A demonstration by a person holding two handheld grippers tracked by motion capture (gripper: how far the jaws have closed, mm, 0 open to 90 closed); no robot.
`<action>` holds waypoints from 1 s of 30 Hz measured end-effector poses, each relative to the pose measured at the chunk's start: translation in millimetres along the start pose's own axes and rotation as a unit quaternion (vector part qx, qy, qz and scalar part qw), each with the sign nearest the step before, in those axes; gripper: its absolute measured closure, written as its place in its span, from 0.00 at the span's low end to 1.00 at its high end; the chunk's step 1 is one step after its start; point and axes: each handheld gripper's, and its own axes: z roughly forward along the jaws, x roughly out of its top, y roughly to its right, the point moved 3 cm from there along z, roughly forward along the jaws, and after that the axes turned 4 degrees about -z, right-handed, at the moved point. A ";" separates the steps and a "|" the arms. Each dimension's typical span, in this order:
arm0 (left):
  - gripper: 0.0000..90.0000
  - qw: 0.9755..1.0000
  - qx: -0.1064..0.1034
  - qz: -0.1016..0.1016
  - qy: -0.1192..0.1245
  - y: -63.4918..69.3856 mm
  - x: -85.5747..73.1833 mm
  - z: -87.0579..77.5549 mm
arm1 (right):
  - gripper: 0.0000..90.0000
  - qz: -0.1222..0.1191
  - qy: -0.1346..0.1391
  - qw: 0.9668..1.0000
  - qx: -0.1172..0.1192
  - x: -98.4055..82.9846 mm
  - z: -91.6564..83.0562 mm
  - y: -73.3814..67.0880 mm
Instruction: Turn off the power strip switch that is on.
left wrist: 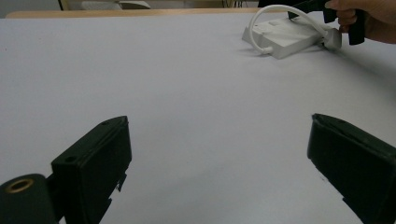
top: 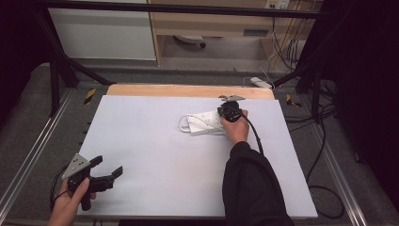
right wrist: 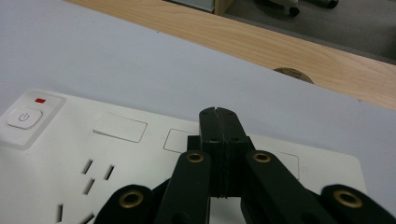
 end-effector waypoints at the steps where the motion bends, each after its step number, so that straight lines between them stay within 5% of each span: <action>1: 0.07 1.000 0.000 0.000 0.000 0.1 0.0 0.0 | 1.00 0.000 0.000 1.000 0.000 0.0 0.0 0.0; 30: 0.07 1.000 0.000 0.000 0.000 -0.1 0.2 -0.1 | 1.00 0.001 -0.009 1.000 0.002 -0.9 0.9 0.2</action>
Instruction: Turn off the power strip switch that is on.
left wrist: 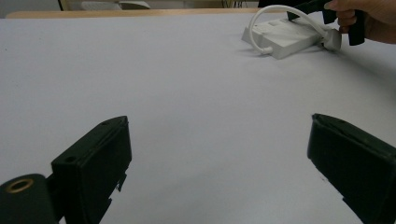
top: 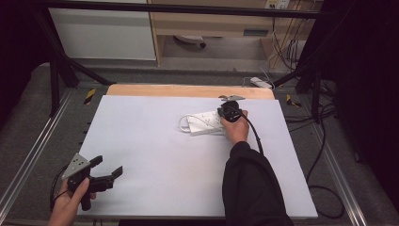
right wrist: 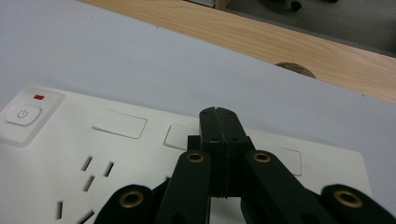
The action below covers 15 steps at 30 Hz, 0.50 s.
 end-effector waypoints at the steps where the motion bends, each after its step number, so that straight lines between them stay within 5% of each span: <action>1: 0.07 1.000 0.001 0.000 0.000 0.0 0.0 0.0 | 1.00 0.000 0.000 1.000 0.000 0.0 0.0 0.0; 15: 0.07 1.000 0.001 -0.001 0.001 0.2 0.0 -0.2 | 1.00 -0.001 0.006 1.000 -0.002 0.2 -1.0 -0.3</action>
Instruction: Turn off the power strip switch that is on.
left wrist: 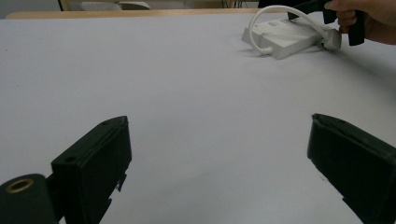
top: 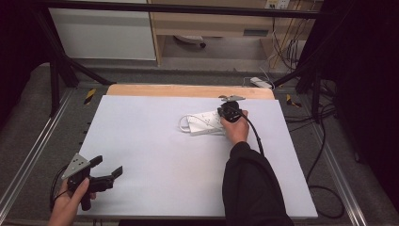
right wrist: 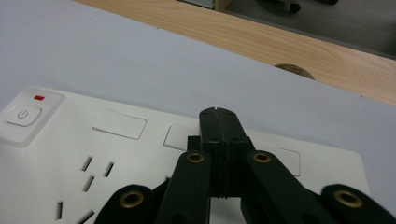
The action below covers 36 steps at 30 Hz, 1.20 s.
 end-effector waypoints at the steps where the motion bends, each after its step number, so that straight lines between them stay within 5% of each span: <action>1: 0.07 1.000 -0.001 0.000 0.000 -0.1 0.0 0.0 | 1.00 0.000 0.000 1.000 0.000 0.0 0.0 0.0; 22: 0.07 1.000 -0.001 0.002 -0.002 0.1 0.0 0.2 | 0.94 0.009 0.010 1.000 0.003 2.3 -4.6 -0.4; 29: 0.07 1.000 0.000 0.002 -0.003 0.5 -0.3 0.5 | 0.80 0.015 0.015 1.000 0.006 3.4 -7.3 -2.0; 36: 0.07 1.000 0.000 0.003 -0.002 0.4 0.0 0.2 | 0.55 0.035 0.010 0.999 0.012 3.6 -9.3 -0.8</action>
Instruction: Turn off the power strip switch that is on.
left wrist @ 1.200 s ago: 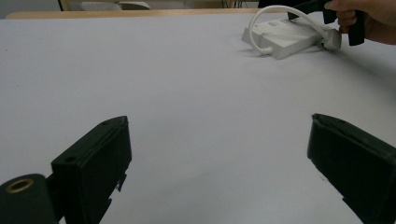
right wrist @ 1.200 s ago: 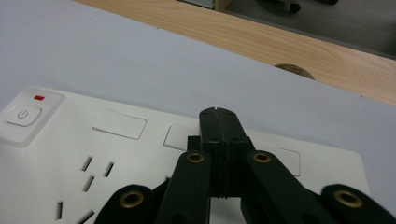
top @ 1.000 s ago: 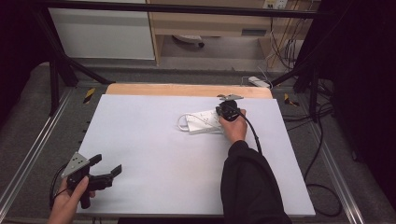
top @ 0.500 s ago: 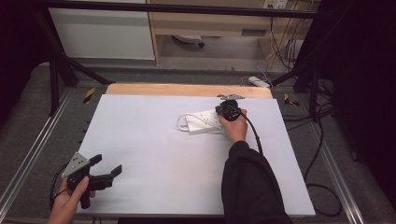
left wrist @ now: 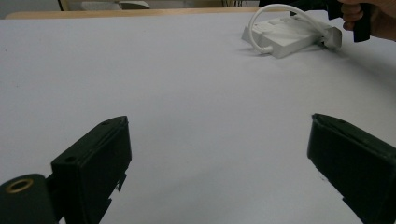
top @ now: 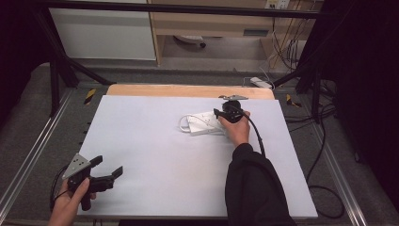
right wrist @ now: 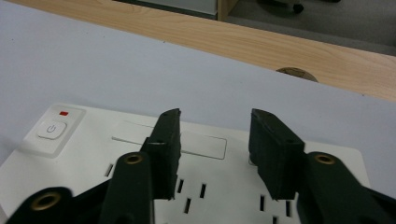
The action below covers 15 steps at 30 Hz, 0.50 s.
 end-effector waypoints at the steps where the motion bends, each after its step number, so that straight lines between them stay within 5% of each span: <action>1: 0.07 1.000 -0.001 0.001 0.000 0.0 0.1 0.0 | 0.51 0.003 -0.001 1.000 -0.003 0.1 -0.6 0.4; 9: 0.07 1.000 0.000 0.003 -0.001 0.1 -0.1 0.0 | 0.19 0.027 0.001 1.000 -0.011 3.5 -8.4 4.5; 15: 0.07 1.000 0.001 0.002 -0.002 0.1 -0.3 0.3 | 0.07 0.033 0.004 0.999 -0.016 6.1 -17.2 7.3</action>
